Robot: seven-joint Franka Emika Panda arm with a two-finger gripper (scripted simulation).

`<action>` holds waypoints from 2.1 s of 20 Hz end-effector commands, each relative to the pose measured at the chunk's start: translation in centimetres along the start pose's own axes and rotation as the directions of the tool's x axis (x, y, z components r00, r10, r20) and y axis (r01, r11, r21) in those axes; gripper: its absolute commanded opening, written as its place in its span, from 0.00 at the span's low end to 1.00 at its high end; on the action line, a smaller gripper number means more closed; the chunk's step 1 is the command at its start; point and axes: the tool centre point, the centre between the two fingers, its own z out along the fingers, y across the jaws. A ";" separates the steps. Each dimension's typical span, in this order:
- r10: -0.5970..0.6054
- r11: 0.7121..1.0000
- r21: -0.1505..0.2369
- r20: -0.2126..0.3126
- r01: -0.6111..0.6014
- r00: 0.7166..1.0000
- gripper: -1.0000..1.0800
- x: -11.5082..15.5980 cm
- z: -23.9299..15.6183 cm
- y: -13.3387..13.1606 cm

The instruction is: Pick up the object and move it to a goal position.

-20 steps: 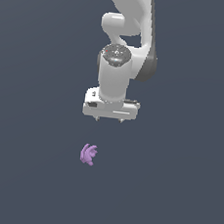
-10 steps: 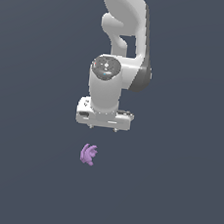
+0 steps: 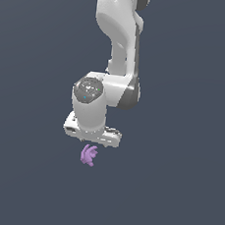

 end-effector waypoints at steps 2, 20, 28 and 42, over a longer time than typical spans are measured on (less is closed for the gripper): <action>0.028 1.000 0.003 -0.004 -0.028 1.000 0.96 1.3 1.0 0.8; 0.064 0.998 0.006 -0.009 -0.064 0.998 0.96 2.7 3.8 1.8; 0.065 0.998 0.006 -0.009 -0.065 0.998 0.96 2.7 7.4 1.8; 0.065 0.998 0.006 -0.009 -0.065 0.998 0.00 2.8 7.4 1.8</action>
